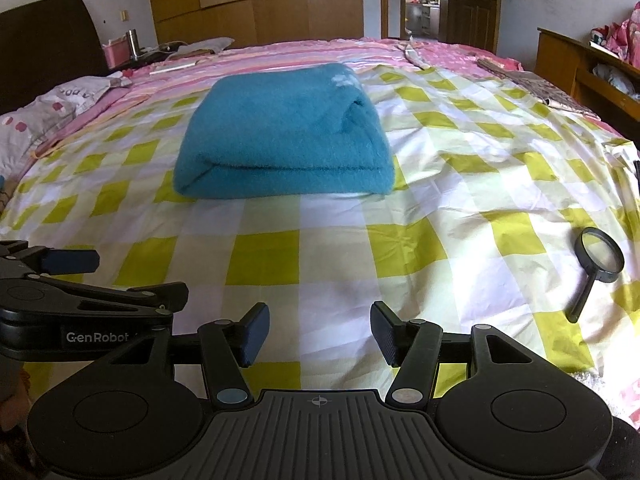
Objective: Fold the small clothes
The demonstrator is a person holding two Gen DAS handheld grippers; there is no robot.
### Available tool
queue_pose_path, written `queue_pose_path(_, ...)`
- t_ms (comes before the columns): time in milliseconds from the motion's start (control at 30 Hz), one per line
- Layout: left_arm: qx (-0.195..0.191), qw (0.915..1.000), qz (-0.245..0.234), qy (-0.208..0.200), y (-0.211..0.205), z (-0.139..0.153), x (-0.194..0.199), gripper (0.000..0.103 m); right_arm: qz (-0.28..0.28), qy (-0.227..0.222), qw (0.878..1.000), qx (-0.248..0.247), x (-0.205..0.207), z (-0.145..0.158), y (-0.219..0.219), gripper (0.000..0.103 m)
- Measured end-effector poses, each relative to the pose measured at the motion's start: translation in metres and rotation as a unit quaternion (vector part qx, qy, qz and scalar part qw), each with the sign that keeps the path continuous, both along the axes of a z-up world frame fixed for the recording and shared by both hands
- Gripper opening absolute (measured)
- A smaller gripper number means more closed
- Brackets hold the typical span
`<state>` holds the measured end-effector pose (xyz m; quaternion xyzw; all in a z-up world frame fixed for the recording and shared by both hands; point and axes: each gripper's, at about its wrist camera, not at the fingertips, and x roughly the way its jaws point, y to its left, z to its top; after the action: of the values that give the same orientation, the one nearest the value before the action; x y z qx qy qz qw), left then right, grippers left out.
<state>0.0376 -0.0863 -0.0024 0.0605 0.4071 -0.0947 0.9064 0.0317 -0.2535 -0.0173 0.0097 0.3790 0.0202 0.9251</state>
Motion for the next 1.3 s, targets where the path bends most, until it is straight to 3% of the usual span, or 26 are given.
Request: queue_pose_path(1300, -0.003, 0.9999, 0.011, 0.002, 0.0035, -0.0033, -0.0082, 0.096, -0.005, 0.002, 1.000, -0.010, -0.0062, -0.0009, 0.0034, 0.056)
